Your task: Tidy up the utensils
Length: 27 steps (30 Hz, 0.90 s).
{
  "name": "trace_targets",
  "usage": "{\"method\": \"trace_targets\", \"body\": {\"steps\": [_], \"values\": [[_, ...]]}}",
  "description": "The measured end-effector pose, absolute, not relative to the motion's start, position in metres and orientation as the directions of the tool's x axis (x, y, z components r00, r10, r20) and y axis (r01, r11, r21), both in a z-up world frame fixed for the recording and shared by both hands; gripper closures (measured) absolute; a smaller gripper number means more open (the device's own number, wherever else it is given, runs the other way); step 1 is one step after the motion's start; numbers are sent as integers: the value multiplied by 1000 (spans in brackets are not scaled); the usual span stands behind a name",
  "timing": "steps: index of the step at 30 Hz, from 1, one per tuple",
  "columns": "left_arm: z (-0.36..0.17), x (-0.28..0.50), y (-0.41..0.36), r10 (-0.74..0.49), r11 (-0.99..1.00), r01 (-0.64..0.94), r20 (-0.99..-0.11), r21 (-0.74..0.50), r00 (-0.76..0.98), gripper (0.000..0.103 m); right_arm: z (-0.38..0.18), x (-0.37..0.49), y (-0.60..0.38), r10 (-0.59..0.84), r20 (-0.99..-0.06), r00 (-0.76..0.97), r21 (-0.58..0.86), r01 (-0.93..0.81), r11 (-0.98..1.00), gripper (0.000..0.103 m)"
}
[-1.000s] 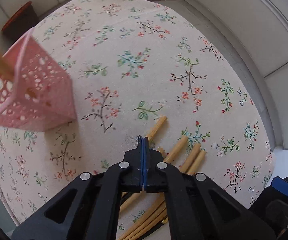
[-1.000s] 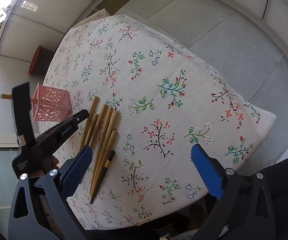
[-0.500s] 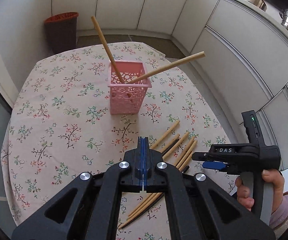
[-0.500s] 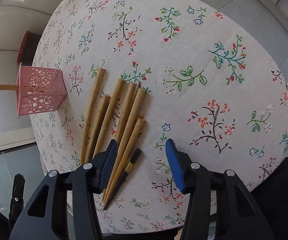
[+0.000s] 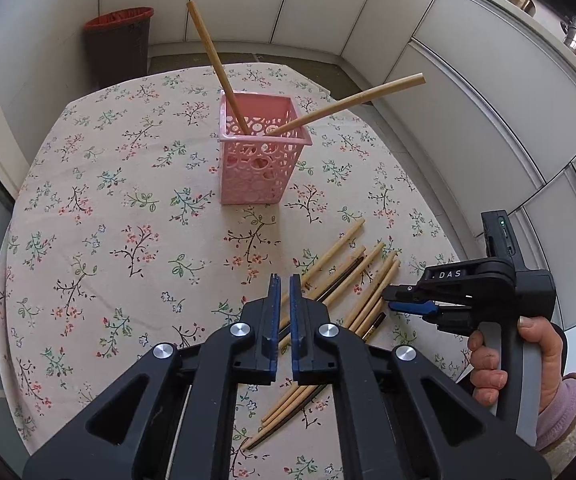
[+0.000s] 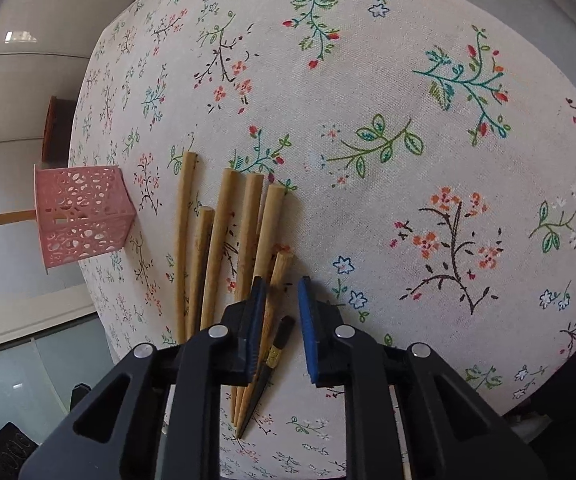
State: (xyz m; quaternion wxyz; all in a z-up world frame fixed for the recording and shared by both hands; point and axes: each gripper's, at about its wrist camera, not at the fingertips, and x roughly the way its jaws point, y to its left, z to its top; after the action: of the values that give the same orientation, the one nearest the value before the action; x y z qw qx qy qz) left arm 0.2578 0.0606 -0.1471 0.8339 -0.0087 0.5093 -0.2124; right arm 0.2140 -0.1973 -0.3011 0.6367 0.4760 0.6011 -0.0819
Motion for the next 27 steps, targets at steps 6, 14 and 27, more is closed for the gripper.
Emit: {"method": "trace_targets", "body": {"steps": [6,14,27], "values": [[-149,257,55,-354,910,354,-851,-216,389,93,-295,227,-189,396,-890,225,434,683,587,92],[-162,254,31,-301,903,402,-893,-154,334,88,-290,236,-181,338,-916,218,392,667,633,92],[-211,258,-97,-292,706,706,-930,-50,226,80,-262,173,-298,359,-854,377,518,690,506,95]]}}
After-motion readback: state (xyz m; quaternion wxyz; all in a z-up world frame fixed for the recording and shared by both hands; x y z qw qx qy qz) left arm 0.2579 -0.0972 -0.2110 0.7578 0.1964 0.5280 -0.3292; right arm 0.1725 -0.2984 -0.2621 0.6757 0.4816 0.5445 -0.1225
